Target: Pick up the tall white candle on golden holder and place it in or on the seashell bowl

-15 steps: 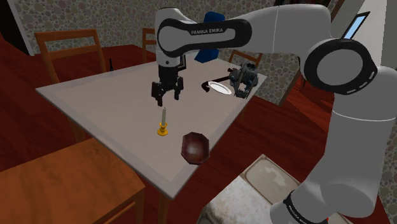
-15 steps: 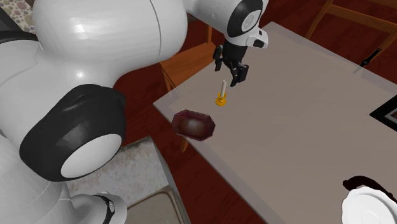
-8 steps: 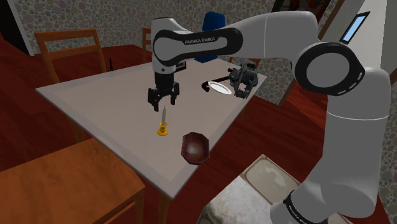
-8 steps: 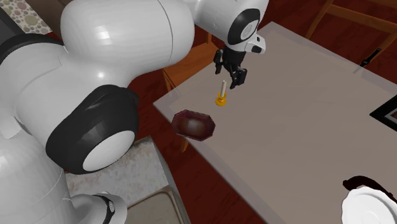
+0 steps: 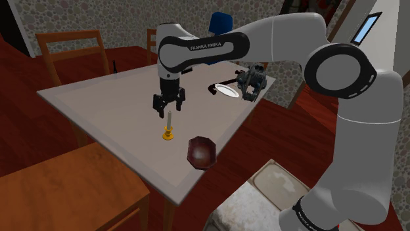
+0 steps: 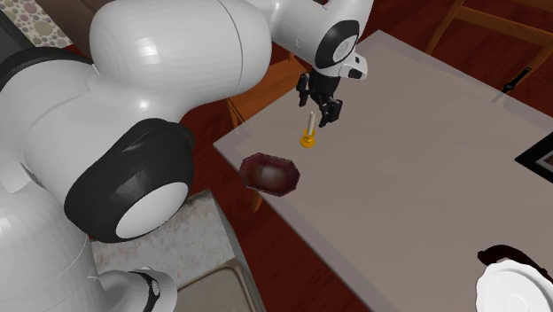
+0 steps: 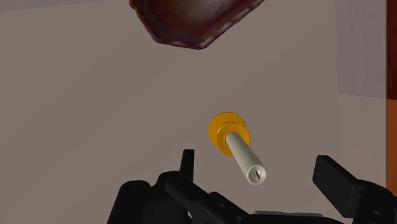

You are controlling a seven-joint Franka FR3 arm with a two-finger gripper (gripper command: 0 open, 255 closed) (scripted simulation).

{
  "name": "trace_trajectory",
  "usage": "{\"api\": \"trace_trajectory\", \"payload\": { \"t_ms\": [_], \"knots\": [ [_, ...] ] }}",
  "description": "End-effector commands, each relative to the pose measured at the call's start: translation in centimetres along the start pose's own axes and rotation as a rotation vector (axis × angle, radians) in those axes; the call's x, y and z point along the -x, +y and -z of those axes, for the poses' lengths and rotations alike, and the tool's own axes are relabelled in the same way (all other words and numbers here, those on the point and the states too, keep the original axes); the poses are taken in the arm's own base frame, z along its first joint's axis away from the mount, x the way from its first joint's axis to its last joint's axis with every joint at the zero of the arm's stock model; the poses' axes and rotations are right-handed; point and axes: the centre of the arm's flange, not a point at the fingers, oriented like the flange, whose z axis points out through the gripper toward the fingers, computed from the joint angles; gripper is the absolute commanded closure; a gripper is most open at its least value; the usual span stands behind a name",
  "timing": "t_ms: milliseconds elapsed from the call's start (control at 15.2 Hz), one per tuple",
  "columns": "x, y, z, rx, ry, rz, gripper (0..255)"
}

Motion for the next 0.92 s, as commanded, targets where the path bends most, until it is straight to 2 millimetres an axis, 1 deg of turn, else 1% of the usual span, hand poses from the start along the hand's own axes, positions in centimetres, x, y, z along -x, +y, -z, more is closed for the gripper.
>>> {"api": "trace_trajectory", "payload": {
  "t_ms": [0,66,660,858],
  "knots": [
    [0.0,0.0,0.0,0.0,0.0,0.0,0],
    [0.0,0.0,0.0,0.0,0.0,0.0,255],
    [0.0,0.0,0.0,0.0,0.0,0.0,255],
    [0.2,0.0,1.6,0.0,0.0,0.0,255]
  ]
}}
